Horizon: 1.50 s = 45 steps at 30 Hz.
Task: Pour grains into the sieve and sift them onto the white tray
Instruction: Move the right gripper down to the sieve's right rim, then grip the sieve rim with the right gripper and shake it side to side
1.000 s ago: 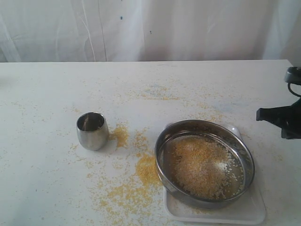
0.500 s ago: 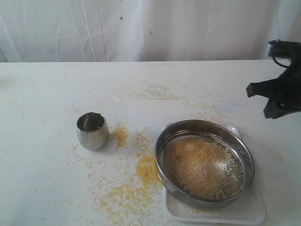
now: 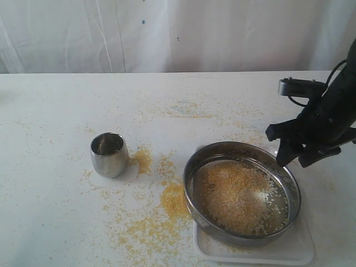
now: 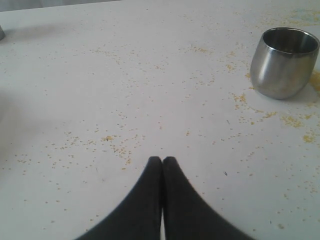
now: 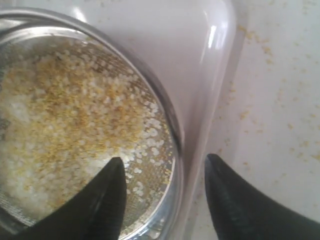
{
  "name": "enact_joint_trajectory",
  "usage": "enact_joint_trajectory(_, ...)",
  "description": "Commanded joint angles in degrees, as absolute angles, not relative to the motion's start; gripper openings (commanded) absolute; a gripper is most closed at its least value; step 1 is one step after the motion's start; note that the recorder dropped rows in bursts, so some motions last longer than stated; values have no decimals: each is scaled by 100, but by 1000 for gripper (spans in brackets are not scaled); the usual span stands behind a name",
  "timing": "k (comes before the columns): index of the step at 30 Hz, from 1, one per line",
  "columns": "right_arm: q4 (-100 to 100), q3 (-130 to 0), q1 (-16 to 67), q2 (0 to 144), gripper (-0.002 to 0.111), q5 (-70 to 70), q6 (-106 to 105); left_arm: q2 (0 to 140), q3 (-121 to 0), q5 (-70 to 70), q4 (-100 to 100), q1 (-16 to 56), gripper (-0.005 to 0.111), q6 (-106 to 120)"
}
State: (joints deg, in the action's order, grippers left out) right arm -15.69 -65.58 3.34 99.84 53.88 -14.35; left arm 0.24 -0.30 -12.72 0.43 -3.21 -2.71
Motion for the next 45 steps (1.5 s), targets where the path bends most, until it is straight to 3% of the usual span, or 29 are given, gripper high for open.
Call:
enact_joint_trajectory(1,-1126,-6513,338,10092,46,5268,-1168,0,0,-1291,0,-339,0,-272)
enact_joint_trajectory(15,-1537,-6050,338,10448,45,4828,-1326,0,0,-1291,0,-339,0,-272)
enact_joint_trajectory(28,-1537,-6050,338,10504,0,4612,-1326,0,0,-1291,0,-339,0,-272)
enact_joint_trajectory(45,-1150,-6474,338,10080,0,5059,-1142,0,0,-1291,0,-339,0,-272)
